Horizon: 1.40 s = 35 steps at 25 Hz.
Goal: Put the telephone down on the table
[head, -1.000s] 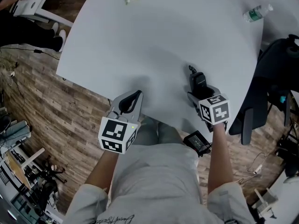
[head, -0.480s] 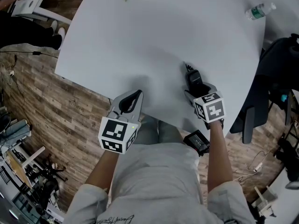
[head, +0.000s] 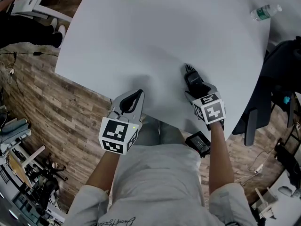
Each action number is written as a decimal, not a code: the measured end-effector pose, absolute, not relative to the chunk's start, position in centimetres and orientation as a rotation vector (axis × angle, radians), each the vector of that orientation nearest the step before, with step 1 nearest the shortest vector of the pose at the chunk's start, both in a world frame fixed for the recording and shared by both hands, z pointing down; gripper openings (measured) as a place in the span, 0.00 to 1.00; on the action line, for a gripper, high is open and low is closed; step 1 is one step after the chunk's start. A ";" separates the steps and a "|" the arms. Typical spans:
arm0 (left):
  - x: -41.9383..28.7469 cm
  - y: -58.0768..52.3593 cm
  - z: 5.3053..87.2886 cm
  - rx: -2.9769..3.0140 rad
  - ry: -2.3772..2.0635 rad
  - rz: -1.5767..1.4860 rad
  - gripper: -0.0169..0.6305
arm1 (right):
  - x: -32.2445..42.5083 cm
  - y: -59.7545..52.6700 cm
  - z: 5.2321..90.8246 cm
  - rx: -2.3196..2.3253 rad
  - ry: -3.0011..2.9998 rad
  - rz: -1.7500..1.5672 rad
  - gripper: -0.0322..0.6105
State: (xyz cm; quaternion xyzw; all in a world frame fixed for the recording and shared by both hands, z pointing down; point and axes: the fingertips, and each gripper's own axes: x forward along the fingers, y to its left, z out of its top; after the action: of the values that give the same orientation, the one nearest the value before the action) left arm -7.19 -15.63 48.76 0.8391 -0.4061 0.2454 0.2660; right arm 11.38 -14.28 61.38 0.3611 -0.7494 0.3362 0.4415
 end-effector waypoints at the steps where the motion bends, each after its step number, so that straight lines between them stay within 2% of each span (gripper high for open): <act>1: -7.2 -15.7 48.8 2.265 -1.096 0.662 0.05 | 11.3 -14.2 61.4 0.891 -1.857 0.826 0.49; 35: -7.1 -15.4 50.0 2.239 -1.081 0.659 0.05 | 9.9 -13.9 62.5 0.848 -1.798 0.718 0.50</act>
State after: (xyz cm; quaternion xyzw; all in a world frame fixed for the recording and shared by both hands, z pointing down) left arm -7.06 -15.42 50.03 0.8354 -0.4033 0.2460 0.2809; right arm 9.94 -13.88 62.53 0.3492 -0.7406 0.2960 0.4918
